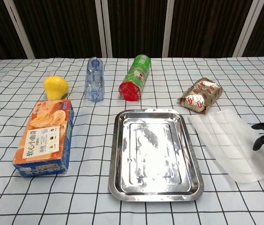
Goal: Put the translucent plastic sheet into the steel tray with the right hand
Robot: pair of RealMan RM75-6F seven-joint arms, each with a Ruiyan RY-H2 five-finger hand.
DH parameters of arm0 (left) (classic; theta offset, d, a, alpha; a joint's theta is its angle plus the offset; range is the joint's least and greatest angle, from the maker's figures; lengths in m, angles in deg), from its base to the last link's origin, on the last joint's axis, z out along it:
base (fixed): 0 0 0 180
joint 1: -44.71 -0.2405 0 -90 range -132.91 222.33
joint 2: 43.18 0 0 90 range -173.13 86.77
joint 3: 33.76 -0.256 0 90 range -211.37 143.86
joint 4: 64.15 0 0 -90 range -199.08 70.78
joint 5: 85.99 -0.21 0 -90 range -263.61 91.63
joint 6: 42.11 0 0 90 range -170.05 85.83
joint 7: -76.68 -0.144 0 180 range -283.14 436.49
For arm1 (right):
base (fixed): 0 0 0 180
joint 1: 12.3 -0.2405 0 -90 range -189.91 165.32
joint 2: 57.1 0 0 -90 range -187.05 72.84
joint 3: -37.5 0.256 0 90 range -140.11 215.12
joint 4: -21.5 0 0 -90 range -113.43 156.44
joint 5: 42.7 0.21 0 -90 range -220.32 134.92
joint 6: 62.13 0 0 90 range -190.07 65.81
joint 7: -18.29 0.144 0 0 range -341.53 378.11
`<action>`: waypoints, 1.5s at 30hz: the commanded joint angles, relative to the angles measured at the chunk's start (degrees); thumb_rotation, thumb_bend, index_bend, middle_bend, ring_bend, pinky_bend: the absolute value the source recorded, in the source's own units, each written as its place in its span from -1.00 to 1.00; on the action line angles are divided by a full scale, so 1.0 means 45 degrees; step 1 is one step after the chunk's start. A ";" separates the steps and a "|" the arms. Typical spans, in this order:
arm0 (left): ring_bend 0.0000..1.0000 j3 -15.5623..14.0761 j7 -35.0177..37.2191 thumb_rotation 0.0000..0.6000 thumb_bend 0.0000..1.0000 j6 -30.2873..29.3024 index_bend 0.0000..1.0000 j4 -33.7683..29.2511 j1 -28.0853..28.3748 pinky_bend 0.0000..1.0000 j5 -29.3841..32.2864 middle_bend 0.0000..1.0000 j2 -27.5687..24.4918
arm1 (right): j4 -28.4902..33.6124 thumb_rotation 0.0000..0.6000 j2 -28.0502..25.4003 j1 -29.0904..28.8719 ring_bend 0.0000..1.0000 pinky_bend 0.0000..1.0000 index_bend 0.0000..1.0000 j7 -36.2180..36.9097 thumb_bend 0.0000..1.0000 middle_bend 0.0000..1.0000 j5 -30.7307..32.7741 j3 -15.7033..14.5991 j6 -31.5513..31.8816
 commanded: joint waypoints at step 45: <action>-1.00 0.0015 0.0088 1.00 -0.87 0.0047 -1.00 -0.0086 0.0033 -1.00 0.0035 -1.00 -0.0009 | 0.3998 1.00 -0.1091 -0.0977 -0.97 -1.00 0.17 0.0894 0.21 -0.56 -0.1701 0.0882 0.1801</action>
